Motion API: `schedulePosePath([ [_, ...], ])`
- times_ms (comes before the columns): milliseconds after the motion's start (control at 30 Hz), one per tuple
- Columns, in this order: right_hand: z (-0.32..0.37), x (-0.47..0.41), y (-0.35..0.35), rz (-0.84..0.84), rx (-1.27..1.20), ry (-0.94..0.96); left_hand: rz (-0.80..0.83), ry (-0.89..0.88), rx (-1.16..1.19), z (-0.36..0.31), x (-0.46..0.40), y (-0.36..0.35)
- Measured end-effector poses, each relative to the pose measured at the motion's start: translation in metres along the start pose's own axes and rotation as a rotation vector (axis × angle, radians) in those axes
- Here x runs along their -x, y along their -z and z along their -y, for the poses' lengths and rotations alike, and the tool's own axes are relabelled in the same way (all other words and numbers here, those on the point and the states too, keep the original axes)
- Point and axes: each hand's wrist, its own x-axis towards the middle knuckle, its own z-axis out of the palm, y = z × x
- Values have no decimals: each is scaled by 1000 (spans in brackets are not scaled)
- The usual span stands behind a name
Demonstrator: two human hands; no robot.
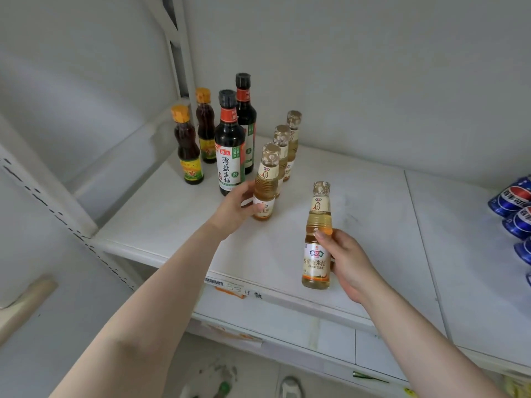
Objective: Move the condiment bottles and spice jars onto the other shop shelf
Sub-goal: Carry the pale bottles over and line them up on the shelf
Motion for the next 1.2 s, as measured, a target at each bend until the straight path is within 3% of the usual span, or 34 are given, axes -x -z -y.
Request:
schedulePosePath([
  [200,-6,-5,-13,19,-4,63,27,35,-60,11,3,3],
  [467,-5,-14,-64,149,145,336,-125,90,1,8,51,25],
  [800,-20,-33,-97,114,144,410,-5,106,30,-7,91,40],
  [1200,-37,-41,-93,59,275,415,-117,124,86,-8,95,38],
])
